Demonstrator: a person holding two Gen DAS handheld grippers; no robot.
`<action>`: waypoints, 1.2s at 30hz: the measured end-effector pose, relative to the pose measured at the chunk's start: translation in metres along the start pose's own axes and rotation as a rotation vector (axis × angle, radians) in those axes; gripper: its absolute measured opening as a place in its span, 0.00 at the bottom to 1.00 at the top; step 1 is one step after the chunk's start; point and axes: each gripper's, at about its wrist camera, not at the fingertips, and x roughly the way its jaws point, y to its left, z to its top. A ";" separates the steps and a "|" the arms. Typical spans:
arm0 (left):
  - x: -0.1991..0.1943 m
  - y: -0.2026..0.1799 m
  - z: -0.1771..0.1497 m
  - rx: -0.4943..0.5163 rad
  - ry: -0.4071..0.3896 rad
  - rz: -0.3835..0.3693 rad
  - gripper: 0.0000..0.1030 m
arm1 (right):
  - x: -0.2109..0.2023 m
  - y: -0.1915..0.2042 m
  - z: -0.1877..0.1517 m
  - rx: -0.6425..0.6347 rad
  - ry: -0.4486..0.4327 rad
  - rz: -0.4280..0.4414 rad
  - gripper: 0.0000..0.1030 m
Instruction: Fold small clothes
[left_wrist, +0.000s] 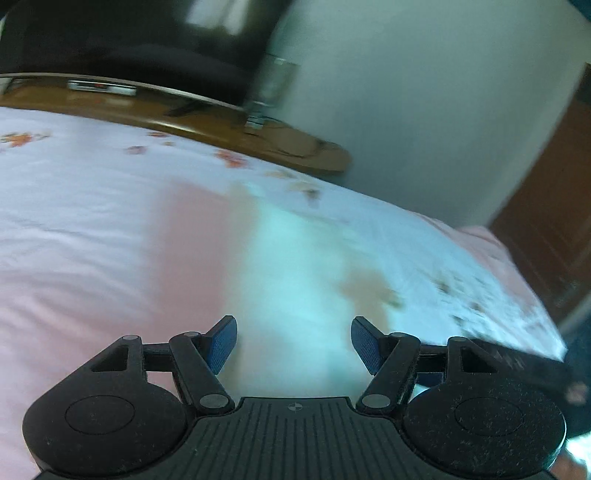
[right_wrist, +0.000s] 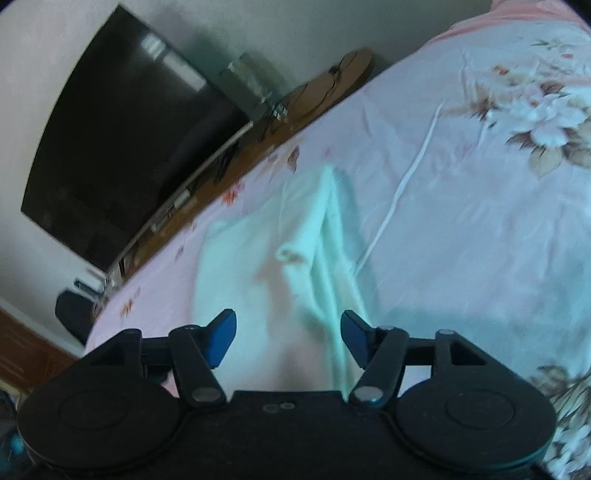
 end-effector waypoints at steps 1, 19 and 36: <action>0.004 0.004 -0.002 0.002 0.003 0.019 0.66 | 0.005 0.002 -0.003 -0.011 0.013 -0.012 0.56; 0.040 -0.013 -0.018 0.018 0.033 0.015 0.66 | 0.010 0.025 0.026 -0.286 -0.045 -0.176 0.04; 0.039 0.000 -0.031 0.022 0.079 0.047 0.66 | 0.003 0.001 -0.021 -0.092 0.124 -0.100 0.30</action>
